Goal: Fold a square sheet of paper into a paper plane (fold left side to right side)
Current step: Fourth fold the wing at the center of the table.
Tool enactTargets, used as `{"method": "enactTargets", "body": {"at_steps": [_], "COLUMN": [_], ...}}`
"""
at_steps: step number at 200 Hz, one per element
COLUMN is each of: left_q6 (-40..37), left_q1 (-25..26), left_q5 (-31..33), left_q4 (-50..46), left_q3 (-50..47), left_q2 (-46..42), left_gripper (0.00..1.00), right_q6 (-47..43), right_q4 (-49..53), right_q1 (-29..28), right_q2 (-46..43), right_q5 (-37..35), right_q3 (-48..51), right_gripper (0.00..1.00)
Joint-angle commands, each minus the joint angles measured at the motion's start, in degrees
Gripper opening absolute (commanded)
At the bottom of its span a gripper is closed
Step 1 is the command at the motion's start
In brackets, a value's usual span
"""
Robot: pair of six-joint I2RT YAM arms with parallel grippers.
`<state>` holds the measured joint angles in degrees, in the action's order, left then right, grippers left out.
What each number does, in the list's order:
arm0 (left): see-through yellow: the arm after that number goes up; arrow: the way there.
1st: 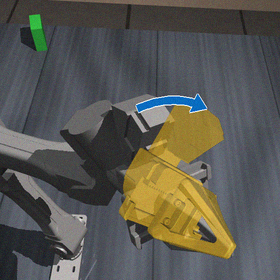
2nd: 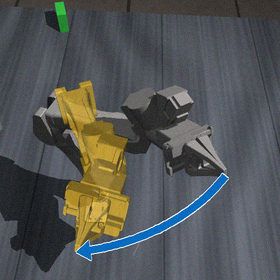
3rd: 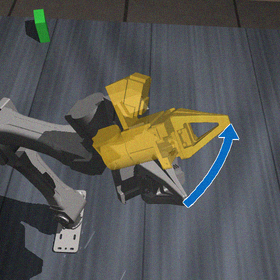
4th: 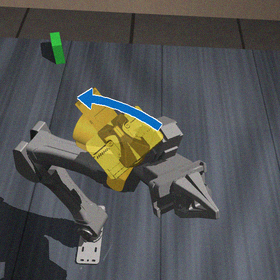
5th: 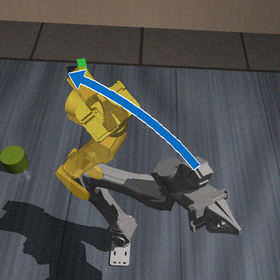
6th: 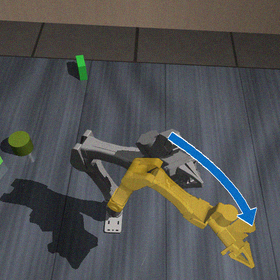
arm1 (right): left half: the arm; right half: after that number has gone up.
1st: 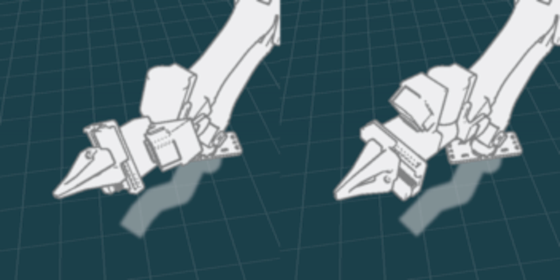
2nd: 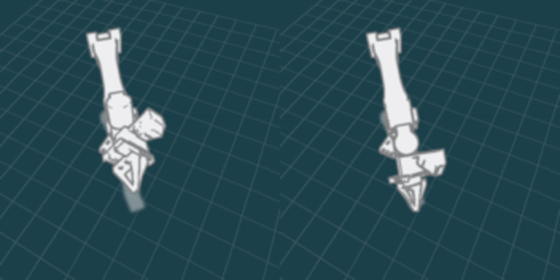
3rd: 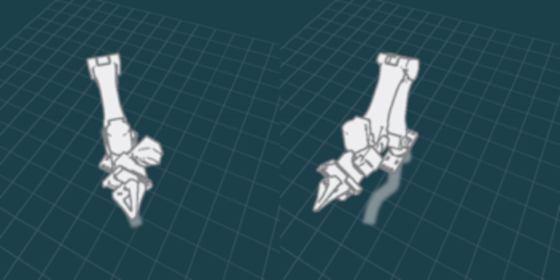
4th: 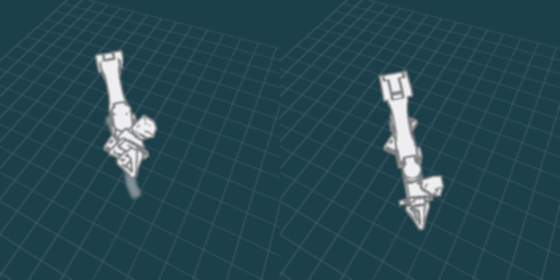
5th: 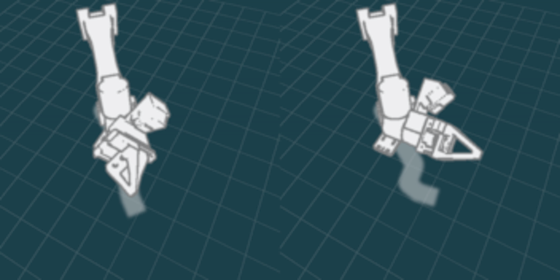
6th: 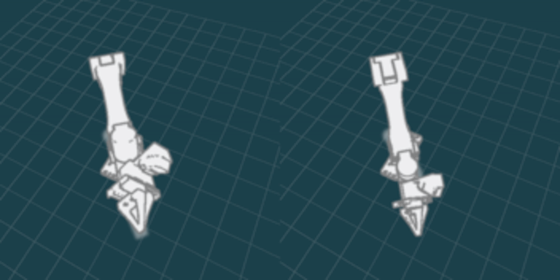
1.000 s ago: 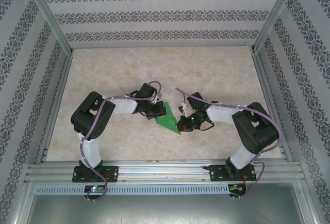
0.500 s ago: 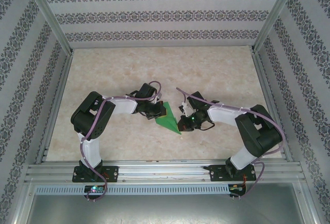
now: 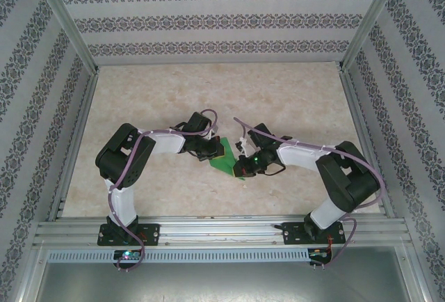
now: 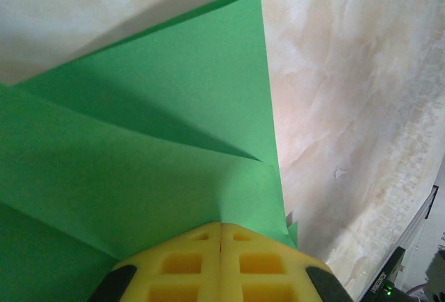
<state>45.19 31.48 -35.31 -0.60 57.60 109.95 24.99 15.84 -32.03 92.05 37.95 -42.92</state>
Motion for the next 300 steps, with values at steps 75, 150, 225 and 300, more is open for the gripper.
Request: {"method": "enactTargets", "body": {"at_steps": [75,150,225,300], "left_q6": [-1.21,-1.27,-1.38,-1.60], "left_q1": [0.16,0.16,0.16,0.07], "left_q5": [5.55,5.66,5.74,6.19], "left_q4": [-5.29,-5.62,-5.81,-6.34], "left_q3": [-1.59,-1.54,-1.41,-1.20], "left_q2": [2.99,2.97,3.17,3.34], "left_gripper": [0.00,0.00,0.00,0.00], "right_q6": [0.62,0.07,-0.57,-0.11], "right_q4": [-2.43,-2.04,-0.02,1.70], "right_q1": [1.62,2.16,2.15,2.24], "right_q2": [0.70,1.73,1.90,1.99], "right_q5": [-0.34,-0.97,-3.05,-4.61], "right_q3": [1.58,2.31,2.49,4.01], "right_gripper": [0.00,0.00,0.00,0.00]}}
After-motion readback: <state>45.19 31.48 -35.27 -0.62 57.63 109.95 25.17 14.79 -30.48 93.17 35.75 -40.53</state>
